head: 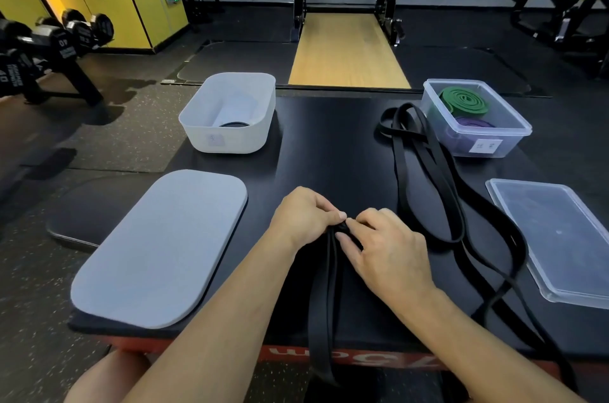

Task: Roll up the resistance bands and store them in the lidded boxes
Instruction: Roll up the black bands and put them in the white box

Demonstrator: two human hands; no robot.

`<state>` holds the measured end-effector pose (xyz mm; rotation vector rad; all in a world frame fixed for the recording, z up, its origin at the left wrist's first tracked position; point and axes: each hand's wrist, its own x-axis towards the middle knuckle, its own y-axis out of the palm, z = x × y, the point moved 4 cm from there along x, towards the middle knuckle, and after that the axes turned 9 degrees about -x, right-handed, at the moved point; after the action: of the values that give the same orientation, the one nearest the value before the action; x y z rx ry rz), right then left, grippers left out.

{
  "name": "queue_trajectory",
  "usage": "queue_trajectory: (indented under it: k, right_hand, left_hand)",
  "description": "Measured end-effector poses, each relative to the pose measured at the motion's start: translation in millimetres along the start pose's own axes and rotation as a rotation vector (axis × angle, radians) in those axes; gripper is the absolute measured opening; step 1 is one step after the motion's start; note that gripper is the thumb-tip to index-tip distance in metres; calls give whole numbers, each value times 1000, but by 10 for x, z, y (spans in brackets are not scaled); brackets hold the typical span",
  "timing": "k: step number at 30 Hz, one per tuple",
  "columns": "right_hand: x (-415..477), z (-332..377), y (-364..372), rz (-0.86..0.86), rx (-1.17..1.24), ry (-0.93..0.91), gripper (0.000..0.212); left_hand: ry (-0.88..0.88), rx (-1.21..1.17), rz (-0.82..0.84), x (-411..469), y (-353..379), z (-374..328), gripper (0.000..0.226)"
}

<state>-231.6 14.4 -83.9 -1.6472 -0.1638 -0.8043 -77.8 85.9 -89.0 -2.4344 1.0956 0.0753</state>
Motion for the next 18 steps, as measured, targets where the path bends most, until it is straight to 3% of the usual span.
queue_trajectory:
  k: [4,8,18]
  right_hand:
    - [43,-96,55,180,332,194,19]
    - [99,-90,158,339,628,332,43]
    - [144,-117,199,421,491,117,41]
  left_hand:
    - [31,-27,-31,-13,5,21,11]
    - [87,-107,-102,-109,-51,35,24]
    - [139,-217,-13,-261,-146,82,9]
